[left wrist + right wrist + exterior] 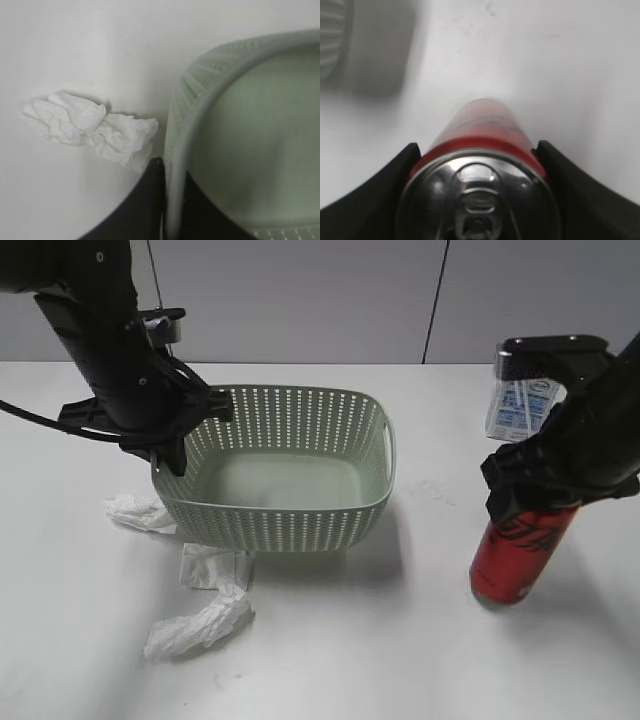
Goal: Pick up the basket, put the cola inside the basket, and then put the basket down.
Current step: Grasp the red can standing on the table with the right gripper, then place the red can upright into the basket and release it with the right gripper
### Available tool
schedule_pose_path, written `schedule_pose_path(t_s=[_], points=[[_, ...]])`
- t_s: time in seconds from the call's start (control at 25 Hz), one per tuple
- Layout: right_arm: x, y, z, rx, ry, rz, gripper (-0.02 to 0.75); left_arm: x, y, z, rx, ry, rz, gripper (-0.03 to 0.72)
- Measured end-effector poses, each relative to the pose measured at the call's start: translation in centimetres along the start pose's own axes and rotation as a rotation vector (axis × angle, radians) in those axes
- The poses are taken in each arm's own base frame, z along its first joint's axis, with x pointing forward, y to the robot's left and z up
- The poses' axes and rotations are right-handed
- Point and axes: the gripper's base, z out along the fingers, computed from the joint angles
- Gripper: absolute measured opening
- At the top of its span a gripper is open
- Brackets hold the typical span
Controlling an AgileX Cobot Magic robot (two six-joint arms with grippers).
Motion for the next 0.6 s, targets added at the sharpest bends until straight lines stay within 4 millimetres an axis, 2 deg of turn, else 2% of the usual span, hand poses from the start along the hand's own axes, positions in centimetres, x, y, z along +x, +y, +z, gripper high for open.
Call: schedule_pose_path(t_s=[0.32,0.48,0.52,0.6], points=[[-5.3,1.4,-8.5,-0.056,-0.201,-0.114,0.498,0.0,-0.1,0.0,0.008,0.003,-0.007,-0.003],[-7.3,4.0,-13.0,-0.108,-0.352,-0.214,0.498,0.0,-0.1,0.0,0.016,0.002,-0.013,-0.003],[-7.8,4.9,-13.7,-0.122,-0.378,-0.243,0.498,0.0,-0.2,0.0,0.021,-0.001,-0.015,-0.003],[-8.3,6.8,-13.9,-0.148,-0.386,-0.293,0.498,0.0,-0.3,0.0,0.032,-0.005,-0.022,-0.003]])
